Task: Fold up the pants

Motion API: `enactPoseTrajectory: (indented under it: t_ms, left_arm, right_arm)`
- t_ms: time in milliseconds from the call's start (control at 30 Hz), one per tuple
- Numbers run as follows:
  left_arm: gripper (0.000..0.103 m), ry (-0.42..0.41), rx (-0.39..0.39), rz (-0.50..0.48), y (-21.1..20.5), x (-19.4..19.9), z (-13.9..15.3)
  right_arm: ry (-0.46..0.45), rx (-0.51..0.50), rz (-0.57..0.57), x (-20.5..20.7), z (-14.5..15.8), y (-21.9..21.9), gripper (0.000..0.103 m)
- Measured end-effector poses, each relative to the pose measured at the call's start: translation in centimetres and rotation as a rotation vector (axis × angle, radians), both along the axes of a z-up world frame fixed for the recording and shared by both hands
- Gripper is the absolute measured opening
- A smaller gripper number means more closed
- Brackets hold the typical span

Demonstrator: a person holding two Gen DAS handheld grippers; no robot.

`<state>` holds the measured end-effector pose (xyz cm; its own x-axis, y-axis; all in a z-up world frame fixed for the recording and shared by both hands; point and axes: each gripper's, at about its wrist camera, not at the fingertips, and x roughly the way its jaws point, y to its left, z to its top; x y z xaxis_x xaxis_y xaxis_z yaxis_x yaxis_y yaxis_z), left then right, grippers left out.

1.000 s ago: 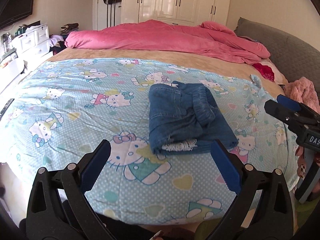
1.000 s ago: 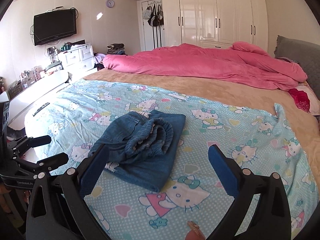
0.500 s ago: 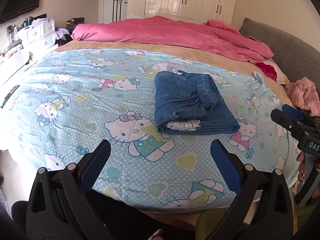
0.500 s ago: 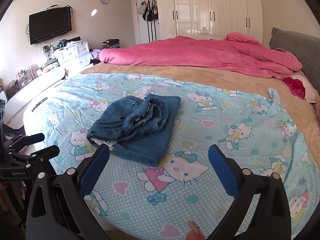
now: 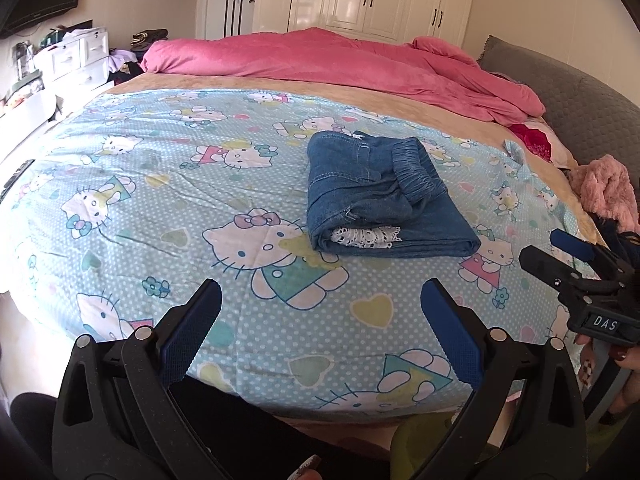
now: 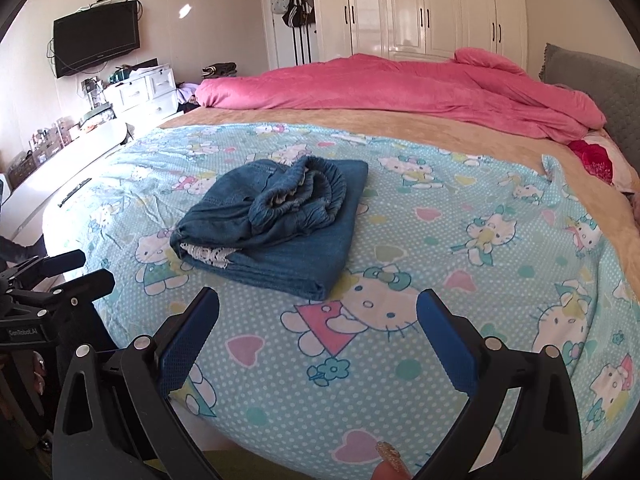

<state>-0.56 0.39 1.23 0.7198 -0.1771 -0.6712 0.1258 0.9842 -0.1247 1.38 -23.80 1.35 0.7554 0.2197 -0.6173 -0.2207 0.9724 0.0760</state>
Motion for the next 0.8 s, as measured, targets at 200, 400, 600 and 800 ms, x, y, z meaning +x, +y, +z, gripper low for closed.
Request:
enactPoseTrajectory:
  t_ms: [200, 400, 600, 800]
  left_arm:
    - [0.094, 0.017, -0.003, 0.012, 0.4, 0.2, -0.8]
    - [0.094, 0.031, 0.029, 0.033, 0.5, 0.5, -1.0]
    - [0.094, 0.037, 0.020, 0.034, 0.7, 0.6, -1.0]
    - [0.094, 0.027, 0.032, 0.027, 0.4, 0.4, -0.9]
  right_arm:
    - [0.034, 0.000, -0.001, 0.3, -1.3, 0.4, 0.099]
    - [0.037, -0.005, 0.000, 0.5, -1.5, 0.5, 0.099]
    - [0.038, -0.004, -0.005, 0.5, -1.6, 0.4, 0.099]
    - [0.036, 0.001, -0.012, 0.4, -1.5, 0.1, 0.099]
